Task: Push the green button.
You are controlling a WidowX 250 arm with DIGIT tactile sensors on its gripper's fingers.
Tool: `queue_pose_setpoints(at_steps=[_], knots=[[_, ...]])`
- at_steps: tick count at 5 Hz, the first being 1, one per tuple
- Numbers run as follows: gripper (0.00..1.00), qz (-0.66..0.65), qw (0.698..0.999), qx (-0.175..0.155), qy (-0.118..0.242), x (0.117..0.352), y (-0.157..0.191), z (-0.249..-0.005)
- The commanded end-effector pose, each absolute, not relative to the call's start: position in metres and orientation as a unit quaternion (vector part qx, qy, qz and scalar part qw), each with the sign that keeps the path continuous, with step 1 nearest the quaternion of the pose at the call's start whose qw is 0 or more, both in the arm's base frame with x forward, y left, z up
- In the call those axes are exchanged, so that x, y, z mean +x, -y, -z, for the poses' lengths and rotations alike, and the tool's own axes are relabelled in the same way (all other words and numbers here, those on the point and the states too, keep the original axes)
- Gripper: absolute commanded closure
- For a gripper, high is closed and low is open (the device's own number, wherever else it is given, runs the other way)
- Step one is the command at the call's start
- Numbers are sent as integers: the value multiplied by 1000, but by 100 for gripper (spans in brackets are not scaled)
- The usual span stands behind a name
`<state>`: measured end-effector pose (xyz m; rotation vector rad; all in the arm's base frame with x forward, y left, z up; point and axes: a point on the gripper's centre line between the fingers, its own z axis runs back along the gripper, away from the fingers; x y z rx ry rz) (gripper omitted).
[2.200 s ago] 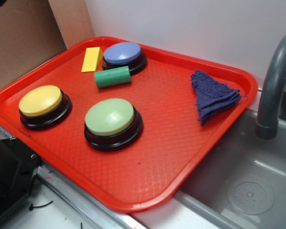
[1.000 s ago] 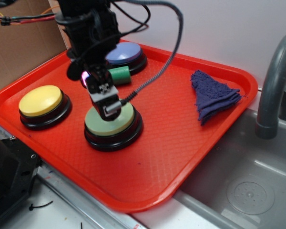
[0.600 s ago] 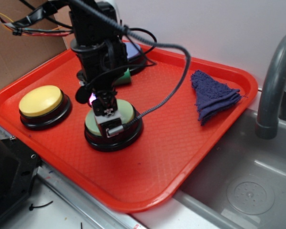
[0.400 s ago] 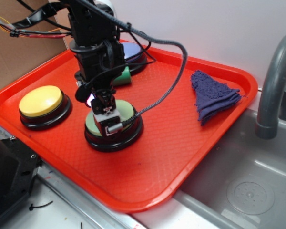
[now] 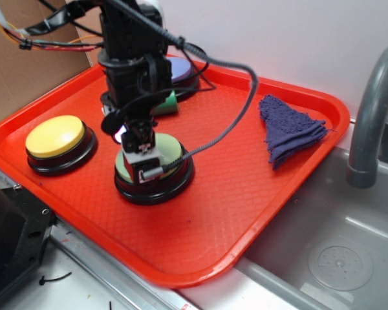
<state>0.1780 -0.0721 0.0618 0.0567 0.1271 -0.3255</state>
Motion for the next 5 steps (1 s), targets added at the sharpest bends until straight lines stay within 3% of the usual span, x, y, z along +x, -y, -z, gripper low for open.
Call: queue_pose_setpoints(at_steps=[1,2,3,5], knots=[[0,168,985,34,-6,193,73,-108],[0,160,986,47,-20,191,73,-130],[0,149,987,31,-42,186,68,-143],[0,136,989,49,-34,179,65,-158]])
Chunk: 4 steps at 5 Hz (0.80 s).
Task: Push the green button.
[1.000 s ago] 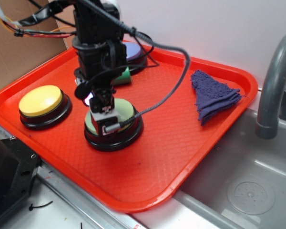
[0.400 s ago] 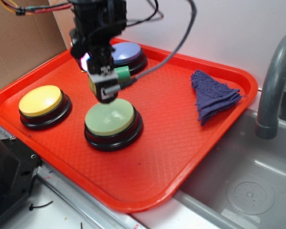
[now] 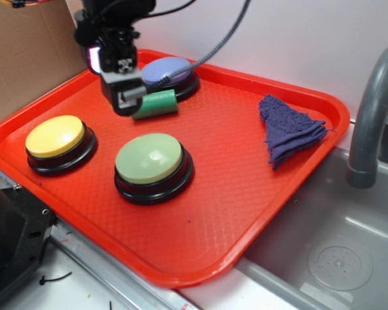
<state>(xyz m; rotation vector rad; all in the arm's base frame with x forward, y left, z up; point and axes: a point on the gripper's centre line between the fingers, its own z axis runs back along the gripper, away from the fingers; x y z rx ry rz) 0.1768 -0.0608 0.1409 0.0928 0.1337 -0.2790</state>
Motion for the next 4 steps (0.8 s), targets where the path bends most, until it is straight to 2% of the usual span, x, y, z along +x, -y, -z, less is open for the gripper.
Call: queue_pose_setpoints(at_steps=[1,4], knots=[[0,135,989,55,-28,177,65,-163],[0,133,989,57,-24,176,66,-179]])
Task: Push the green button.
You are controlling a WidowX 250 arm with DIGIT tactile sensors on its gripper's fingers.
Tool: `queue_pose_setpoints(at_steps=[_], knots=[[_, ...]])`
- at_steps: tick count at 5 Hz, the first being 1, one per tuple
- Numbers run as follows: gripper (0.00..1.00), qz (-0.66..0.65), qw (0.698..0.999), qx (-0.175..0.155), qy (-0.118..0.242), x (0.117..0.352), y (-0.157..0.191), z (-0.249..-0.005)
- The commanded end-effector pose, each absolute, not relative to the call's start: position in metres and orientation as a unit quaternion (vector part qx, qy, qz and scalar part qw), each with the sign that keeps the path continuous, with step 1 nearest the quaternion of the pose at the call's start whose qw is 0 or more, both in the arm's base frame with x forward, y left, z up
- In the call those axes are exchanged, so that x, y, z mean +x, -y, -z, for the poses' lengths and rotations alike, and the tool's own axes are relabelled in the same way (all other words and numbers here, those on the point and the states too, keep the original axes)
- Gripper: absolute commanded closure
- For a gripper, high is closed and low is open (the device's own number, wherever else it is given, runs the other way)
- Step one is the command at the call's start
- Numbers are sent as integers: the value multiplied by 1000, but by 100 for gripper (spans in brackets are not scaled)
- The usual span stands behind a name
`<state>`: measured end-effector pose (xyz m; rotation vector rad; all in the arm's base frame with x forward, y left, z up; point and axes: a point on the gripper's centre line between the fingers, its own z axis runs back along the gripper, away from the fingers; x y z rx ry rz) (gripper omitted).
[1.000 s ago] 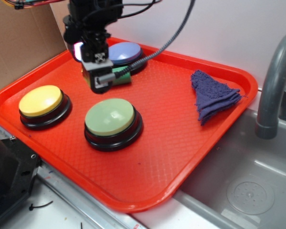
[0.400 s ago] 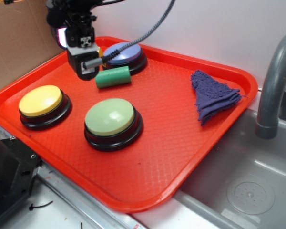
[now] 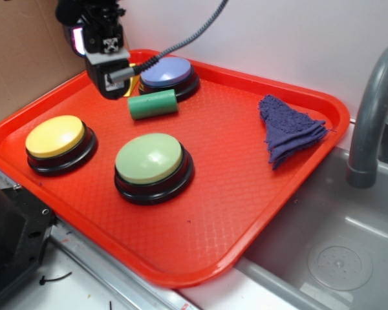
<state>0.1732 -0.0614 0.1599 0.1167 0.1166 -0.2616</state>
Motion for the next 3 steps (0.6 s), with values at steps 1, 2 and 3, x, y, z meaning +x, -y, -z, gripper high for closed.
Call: queue_pose_setpoints(at_steps=[1,2,3], knots=[[0,123,991,51,-30,174,65,-184],[0,115,992,48,-22,170,64,-190],[0,101,994,30,17,162,60,-194]])
